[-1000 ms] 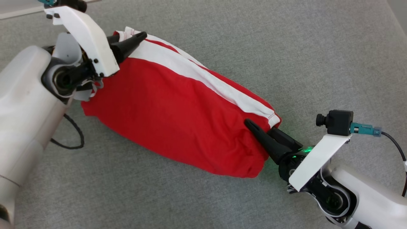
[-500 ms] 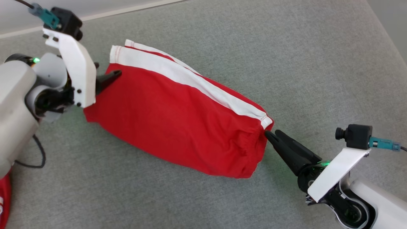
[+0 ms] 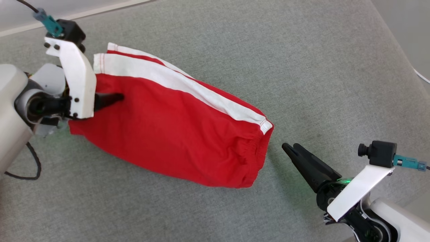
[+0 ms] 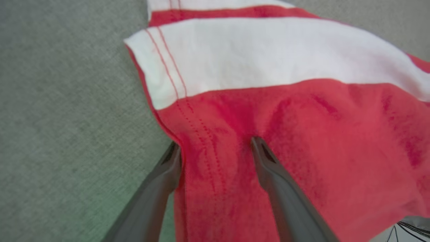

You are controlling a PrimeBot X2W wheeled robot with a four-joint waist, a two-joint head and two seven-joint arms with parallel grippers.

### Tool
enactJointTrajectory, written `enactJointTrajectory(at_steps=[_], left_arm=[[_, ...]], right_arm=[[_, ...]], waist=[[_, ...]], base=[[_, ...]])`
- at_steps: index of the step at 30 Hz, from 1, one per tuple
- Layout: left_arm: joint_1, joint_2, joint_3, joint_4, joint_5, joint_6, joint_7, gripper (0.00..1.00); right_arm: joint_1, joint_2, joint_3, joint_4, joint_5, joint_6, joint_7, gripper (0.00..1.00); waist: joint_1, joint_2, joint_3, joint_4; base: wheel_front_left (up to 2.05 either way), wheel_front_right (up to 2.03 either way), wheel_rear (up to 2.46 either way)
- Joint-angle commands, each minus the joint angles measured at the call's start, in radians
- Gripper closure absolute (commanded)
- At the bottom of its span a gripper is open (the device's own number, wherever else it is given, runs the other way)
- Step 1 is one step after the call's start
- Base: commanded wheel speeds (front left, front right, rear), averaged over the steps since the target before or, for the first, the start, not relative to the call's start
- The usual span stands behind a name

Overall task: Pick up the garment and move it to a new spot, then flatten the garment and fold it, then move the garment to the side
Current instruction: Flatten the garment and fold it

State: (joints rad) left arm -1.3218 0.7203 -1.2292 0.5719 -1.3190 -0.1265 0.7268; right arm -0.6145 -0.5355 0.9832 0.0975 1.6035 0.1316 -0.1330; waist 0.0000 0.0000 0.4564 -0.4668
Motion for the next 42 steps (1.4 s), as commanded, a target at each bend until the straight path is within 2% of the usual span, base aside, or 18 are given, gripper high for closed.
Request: enactJointTrajectory(at_steps=[1, 2, 3, 4, 5, 14, 25, 33, 42], left_arm=[[0.039, -0.003, -0.029, -0.013, -0.009, -0.006, 0.050, 0.00], [0.037, -0.001, -0.031, -0.013, -0.008, -0.006, 0.057, 0.18], [0.034, 0.002, -0.034, -0.011, 0.001, -0.006, 0.064, 0.51], [0.031, 0.004, -0.036, -0.010, 0.010, -0.006, 0.073, 0.79], [0.031, 0.004, -0.037, -0.009, 0.015, -0.006, 0.078, 1.00], [0.033, -0.010, -0.032, 0.007, 0.010, -0.003, 0.039, 1.00], [0.110, -0.065, -0.031, -0.005, -0.066, -0.002, 0.048, 1.00], [0.193, -0.072, -0.033, -0.063, -0.132, 0.059, 0.100, 1.00], [0.320, -0.038, -0.039, -0.188, -0.170, 0.117, 0.103, 1.00]], right_arm=[[0.019, -0.007, -0.007, 0.001, 0.006, -0.002, -0.002, 0.00], [0.023, -0.008, -0.009, 0.001, 0.006, -0.002, -0.002, 0.00], [0.026, -0.008, -0.010, 0.002, 0.006, -0.002, -0.002, 0.00], [0.028, -0.008, -0.011, 0.002, 0.006, -0.002, -0.002, 0.00], [0.029, -0.007, -0.013, 0.002, 0.006, -0.002, -0.001, 0.00], [0.031, -0.018, -0.027, 0.014, -0.013, -0.002, 0.005, 0.00], [0.093, -0.100, -0.043, 0.042, 0.005, -0.002, 0.017, 0.00], [0.142, -0.155, -0.046, 0.053, 0.019, -0.002, 0.031, 0.00], [0.168, -0.187, -0.056, 0.045, 0.031, -0.002, 0.041, 0.00]], waist=[[0.0000, 0.0000, -0.006, -0.002], [0.0000, 0.0000, -0.008, -0.002], [0.0000, 0.0000, -0.009, -0.001], [0.0000, 0.0000, -0.011, 0.000], [0.0000, 0.0000, -0.013, 0.001], [0.0000, 0.0000, -0.052, 0.037], [0.0000, 0.0000, -0.240, 0.157], [0.0000, 0.0000, -0.338, 0.228], [0.0000, 0.0000, -0.374, 0.273]], base=[[0.00, 0.00, 0.00], [0.00, 0.00, 0.00], [0.00, 0.00, 0.00], [0.00, 0.00, 0.00], [0.00, 0.00, 0.00], [0.00, 0.00, 0.00], [0.00, 0.00, 0.00], [0.00, 0.00, 0.00], [0.00, 0.00, 0.00]])
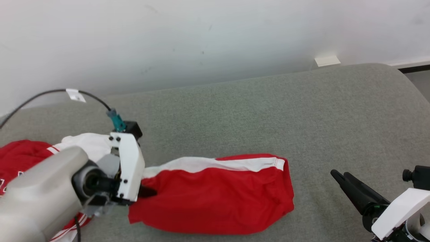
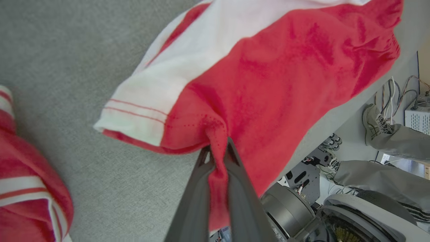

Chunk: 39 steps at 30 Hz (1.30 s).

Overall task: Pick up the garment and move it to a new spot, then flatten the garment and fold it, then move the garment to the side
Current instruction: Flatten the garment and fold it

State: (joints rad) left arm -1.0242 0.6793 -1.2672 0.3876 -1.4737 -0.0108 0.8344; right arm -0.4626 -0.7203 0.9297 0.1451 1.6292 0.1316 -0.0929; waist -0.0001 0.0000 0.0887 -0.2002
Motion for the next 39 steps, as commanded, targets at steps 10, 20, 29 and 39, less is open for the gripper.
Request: enactJointTrajectory(at_steps=[10, 20, 29, 39], left_arm=[[0.097, -0.002, 0.011, 0.009, -0.010, -0.013, -0.082, 0.00], [0.083, 0.057, 0.072, -0.044, 0.111, -0.011, -0.329, 0.00], [0.220, 0.119, 0.170, -0.142, 0.226, 0.115, -0.781, 0.00], [0.465, 0.105, 0.336, -0.273, 0.310, 0.334, -1.099, 0.00]], right_arm=[[0.002, -0.008, 0.005, -0.001, -0.018, -0.002, 0.017, 0.00], [-0.010, -0.020, -0.017, 0.008, -0.112, -0.002, -0.087, 0.00], [0.046, 0.043, -0.187, 0.102, -0.334, -0.002, -0.172, 0.00], [0.319, 0.337, -0.666, -0.006, -0.770, -0.002, -0.172, 0.00]], waist=[[0.0001, 0.0000, -0.036, 0.026], [0.0001, 0.0000, -0.099, 0.069], [0.0001, 0.0000, -0.123, 0.119], [0.0001, 0.0000, -0.126, 0.156]], base=[[0.00, 0.00, 0.00], [0.00, 0.00, 0.00], [0.00, 0.00, 0.00], [0.00, 0.00, 0.00]])
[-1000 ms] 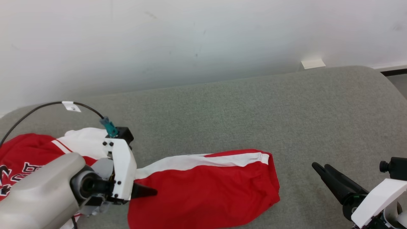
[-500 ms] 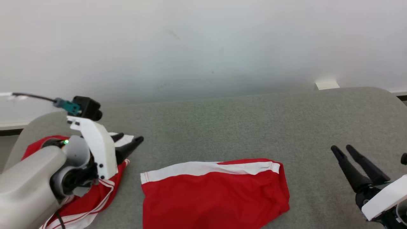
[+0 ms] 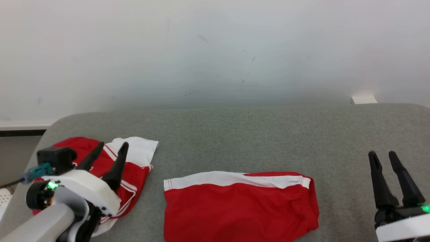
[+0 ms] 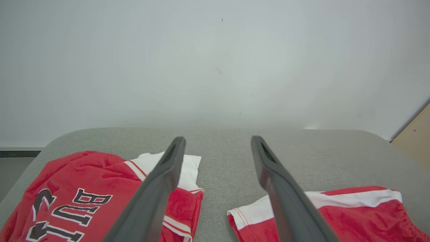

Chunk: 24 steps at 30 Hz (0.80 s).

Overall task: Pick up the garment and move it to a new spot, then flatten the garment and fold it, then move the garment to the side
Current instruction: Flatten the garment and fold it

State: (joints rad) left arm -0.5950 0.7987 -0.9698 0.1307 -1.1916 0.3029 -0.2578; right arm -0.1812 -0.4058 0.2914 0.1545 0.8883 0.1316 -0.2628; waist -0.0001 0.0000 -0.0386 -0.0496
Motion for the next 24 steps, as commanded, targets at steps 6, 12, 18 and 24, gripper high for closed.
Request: enactJointTrajectory(at_steps=[6, 12, 18, 24], left_arm=[[0.241, -0.125, 0.285, -0.099, 0.230, 0.082, -0.006, 0.00], [0.458, -0.305, 0.504, -0.112, 0.445, 0.037, -0.006, 0.00], [0.595, -0.479, 0.675, -0.087, 0.634, -0.056, -0.006, 0.00], [0.639, -0.600, 0.786, -0.051, 0.770, -0.181, -0.006, 0.00]], right_arm=[[0.140, 0.111, -0.128, -0.078, -0.171, -0.002, -0.001, 0.00], [0.189, 0.167, -0.147, -0.087, -0.260, -0.002, -0.001, 0.00], [0.207, 0.202, -0.140, -0.072, -0.314, -0.002, -0.001, 0.00], [0.186, 0.203, -0.109, -0.042, -0.344, -0.002, -0.001, 0.00]], waist=[[0.0001, 0.0000, 0.009, 0.014], [0.0001, 0.0000, 0.024, 0.006], [0.0001, 0.0000, 0.038, -0.002], [0.0001, 0.0000, 0.051, -0.005]], base=[[0.00, 0.00, 0.00], [0.00, 0.00, 0.00], [0.00, 0.00, 0.00], [0.00, 0.00, 0.00]])
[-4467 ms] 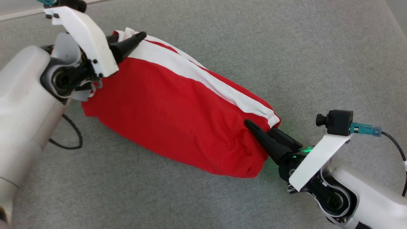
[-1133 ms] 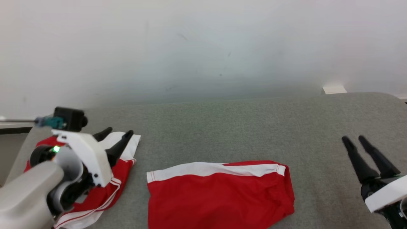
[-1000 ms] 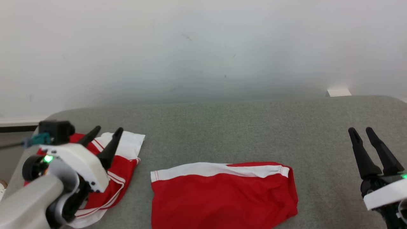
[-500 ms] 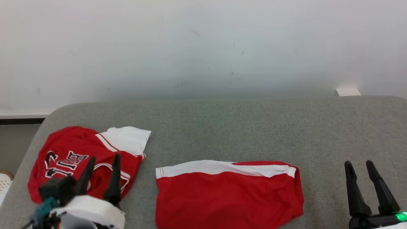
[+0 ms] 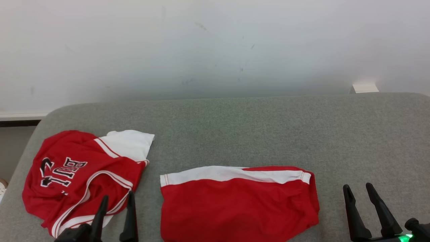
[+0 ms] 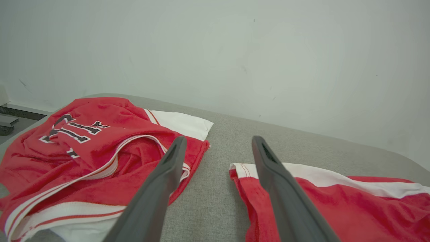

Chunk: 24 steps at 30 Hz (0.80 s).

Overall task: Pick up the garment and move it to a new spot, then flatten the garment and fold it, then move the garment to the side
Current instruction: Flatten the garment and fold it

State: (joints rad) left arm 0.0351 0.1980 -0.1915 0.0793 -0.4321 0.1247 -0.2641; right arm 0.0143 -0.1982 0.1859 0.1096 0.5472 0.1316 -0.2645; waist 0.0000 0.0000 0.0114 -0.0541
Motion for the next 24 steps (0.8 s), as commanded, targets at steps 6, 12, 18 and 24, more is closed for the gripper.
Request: enactJointTrajectory(at_steps=[6, 12, 18, 24], left_arm=[[-0.017, -0.064, 0.077, 0.030, 0.101, -0.088, 0.000, 0.00], [-0.028, -0.107, 0.120, 0.053, 0.155, -0.143, 0.000, 0.00], [-0.039, -0.132, 0.137, 0.069, 0.182, -0.179, 0.000, 0.00], [-0.052, -0.141, 0.147, 0.087, 0.196, -0.202, 0.000, 0.00]], right_arm=[[-0.038, -0.006, 0.009, 0.029, -0.001, -0.002, 0.001, 0.00], [-0.059, -0.019, 0.035, 0.077, -0.007, -0.002, 0.001, 0.00], [-0.128, -0.013, 0.082, 0.181, -0.012, -0.002, 0.039, 0.00], [-0.200, 0.021, 0.090, 0.319, -0.035, -0.002, 0.121, 0.00]], waist=[[0.0000, 0.0000, 0.004, 0.002], [0.0000, 0.0000, 0.003, 0.003], [0.0000, 0.0000, 0.010, 0.020], [0.0000, 0.0000, 0.010, 0.064]], base=[[0.00, 0.00, 0.00], [0.00, 0.00, 0.00], [0.00, 0.00, 0.00], [0.00, 0.00, 0.00]])
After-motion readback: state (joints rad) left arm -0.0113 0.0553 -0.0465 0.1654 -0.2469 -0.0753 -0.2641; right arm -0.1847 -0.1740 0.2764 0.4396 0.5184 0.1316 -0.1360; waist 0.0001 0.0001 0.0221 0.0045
